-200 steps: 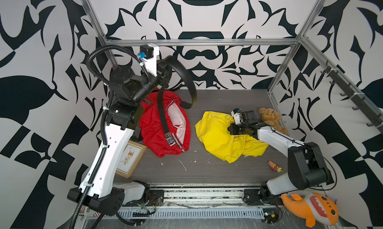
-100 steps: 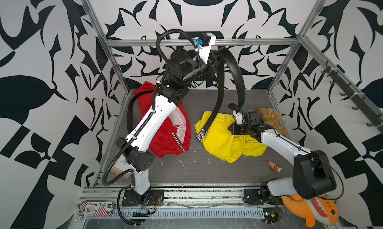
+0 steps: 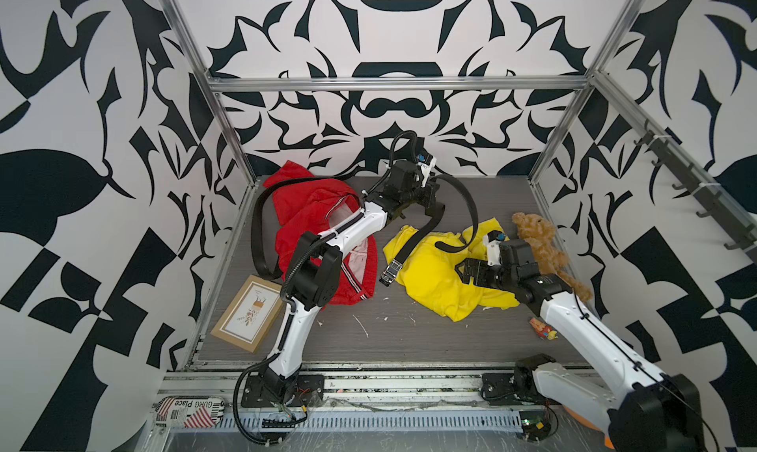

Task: Remove the belt from the trousers
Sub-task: Place the belt at the center of the board.

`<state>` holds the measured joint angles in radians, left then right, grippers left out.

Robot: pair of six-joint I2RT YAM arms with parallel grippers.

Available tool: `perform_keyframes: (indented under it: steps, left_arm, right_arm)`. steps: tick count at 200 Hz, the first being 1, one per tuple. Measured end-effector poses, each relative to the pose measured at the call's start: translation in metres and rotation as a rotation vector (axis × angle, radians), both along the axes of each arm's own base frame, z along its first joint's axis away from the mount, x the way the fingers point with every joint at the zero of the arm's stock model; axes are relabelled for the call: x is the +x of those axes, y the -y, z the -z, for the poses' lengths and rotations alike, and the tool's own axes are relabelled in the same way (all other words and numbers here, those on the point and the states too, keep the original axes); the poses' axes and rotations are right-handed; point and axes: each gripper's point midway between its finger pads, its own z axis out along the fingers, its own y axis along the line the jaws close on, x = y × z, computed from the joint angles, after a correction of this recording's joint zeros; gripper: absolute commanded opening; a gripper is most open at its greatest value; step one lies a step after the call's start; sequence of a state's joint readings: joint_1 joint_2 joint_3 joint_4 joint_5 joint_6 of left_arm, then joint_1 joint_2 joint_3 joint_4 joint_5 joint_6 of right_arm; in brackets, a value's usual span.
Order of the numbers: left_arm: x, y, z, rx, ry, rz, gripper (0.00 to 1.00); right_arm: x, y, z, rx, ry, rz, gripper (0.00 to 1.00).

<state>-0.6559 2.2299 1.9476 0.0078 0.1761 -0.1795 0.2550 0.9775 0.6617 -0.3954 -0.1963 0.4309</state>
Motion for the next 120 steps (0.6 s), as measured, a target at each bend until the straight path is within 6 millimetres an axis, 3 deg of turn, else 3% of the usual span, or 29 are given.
perform_keyframes:
  steps: [29,36,43,62,91,120]
  left_arm:
    - [0.008,0.000,0.031,0.062,-0.044,-0.026,0.00]
    - [0.008,-0.001,0.040,0.080,-0.059,-0.032,0.12]
    - [0.008,-0.001,0.048,0.099,-0.079,-0.038,0.34]
    - [0.008,-0.006,0.068,0.162,-0.130,-0.060,0.73]
    - [0.003,-0.022,0.087,0.238,-0.195,-0.109,0.95]
    - [-0.026,-0.053,0.095,0.306,-0.239,-0.141,0.99]
  right_arm:
    - [-0.008,0.006,-0.014,0.000,0.026,0.028,0.99]
    - [-0.009,0.007,-0.017,-0.002,0.031,0.031,0.99]
    - [-0.009,0.008,-0.020,-0.005,0.033,0.035,0.99]
    - [-0.007,0.009,-0.029,-0.009,0.046,0.041,0.99]
    - [-0.002,0.010,-0.045,-0.011,0.075,0.044,0.99]
    - [0.004,0.010,-0.059,-0.024,0.115,0.034,0.99]
